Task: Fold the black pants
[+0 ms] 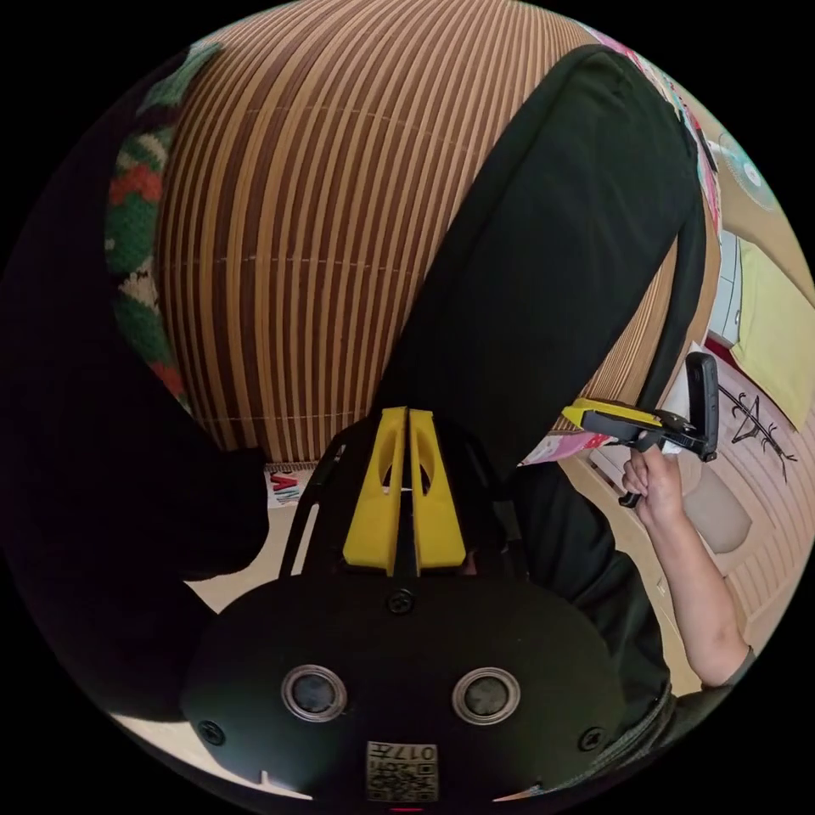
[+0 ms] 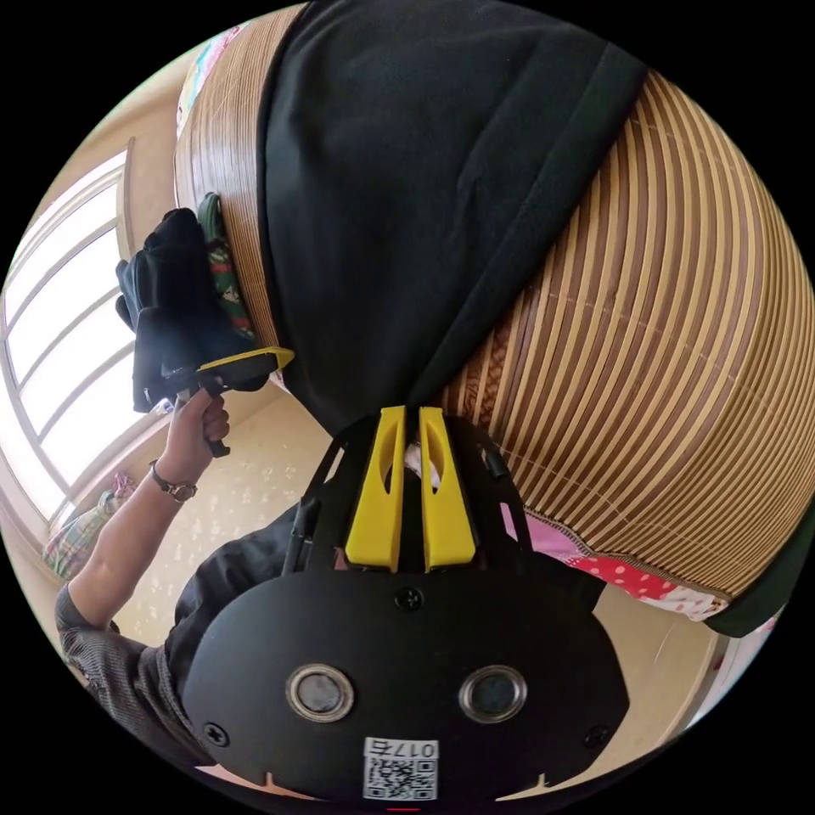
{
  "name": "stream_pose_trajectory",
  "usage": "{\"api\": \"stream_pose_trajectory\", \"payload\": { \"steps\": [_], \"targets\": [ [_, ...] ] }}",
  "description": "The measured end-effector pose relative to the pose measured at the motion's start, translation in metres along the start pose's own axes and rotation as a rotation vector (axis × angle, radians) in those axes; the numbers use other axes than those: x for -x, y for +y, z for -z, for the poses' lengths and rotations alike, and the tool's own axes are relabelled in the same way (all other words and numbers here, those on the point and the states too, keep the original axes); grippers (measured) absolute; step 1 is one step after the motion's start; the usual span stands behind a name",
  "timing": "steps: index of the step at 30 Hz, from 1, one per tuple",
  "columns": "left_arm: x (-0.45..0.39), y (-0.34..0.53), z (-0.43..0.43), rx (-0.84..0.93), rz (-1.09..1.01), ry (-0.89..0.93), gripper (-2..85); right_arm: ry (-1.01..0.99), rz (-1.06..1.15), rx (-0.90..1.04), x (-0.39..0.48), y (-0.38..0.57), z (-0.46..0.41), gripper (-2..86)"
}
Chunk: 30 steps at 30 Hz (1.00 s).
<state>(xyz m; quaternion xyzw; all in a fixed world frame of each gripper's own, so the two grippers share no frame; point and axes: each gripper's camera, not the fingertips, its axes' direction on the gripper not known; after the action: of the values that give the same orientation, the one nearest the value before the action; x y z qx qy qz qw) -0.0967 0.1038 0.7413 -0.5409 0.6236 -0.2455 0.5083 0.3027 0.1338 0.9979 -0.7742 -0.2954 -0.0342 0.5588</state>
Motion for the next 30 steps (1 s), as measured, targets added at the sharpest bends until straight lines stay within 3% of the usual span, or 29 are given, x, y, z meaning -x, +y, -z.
{"api": "stream_pose_trajectory", "payload": {
  "steps": [5, 11, 15, 18, 24, 26, 30],
  "targets": [
    [0.007, -0.008, -0.036, 0.111, -0.091, -0.003, -1.0, 0.233, 0.079, 0.116, 0.042, 0.011, -0.004, 1.0],
    [0.035, 0.007, -0.033, 0.003, -0.063, 0.108, -1.0, 0.062, 0.058, 0.109, 0.052, 0.026, 0.025, 1.0],
    [0.048, 0.020, -0.015, -0.116, -0.089, 0.203, -1.0, 0.209, 0.014, 0.027, 0.040, 0.072, 0.066, 0.9],
    [0.032, 0.023, -0.014, -0.146, -0.165, 0.171, -1.0, 0.301, -0.072, -0.019, 0.000, 0.123, 0.099, 1.3],
    [-0.037, 0.002, -0.052, -0.116, -0.303, 0.101, -1.0, 0.362, -0.464, -0.149, -0.118, 0.240, 0.184, 3.5],
    [-0.060, -0.008, -0.073, -0.093, -0.316, 0.126, -1.0, 0.339, -0.615, -0.127, -0.162, 0.279, 0.206, 5.2],
    [-0.125, -0.030, -0.130, -0.028, -0.359, 0.244, -1.0, 0.268, -0.680, -0.119, -0.203, 0.322, 0.224, 9.9]
  ]
}}
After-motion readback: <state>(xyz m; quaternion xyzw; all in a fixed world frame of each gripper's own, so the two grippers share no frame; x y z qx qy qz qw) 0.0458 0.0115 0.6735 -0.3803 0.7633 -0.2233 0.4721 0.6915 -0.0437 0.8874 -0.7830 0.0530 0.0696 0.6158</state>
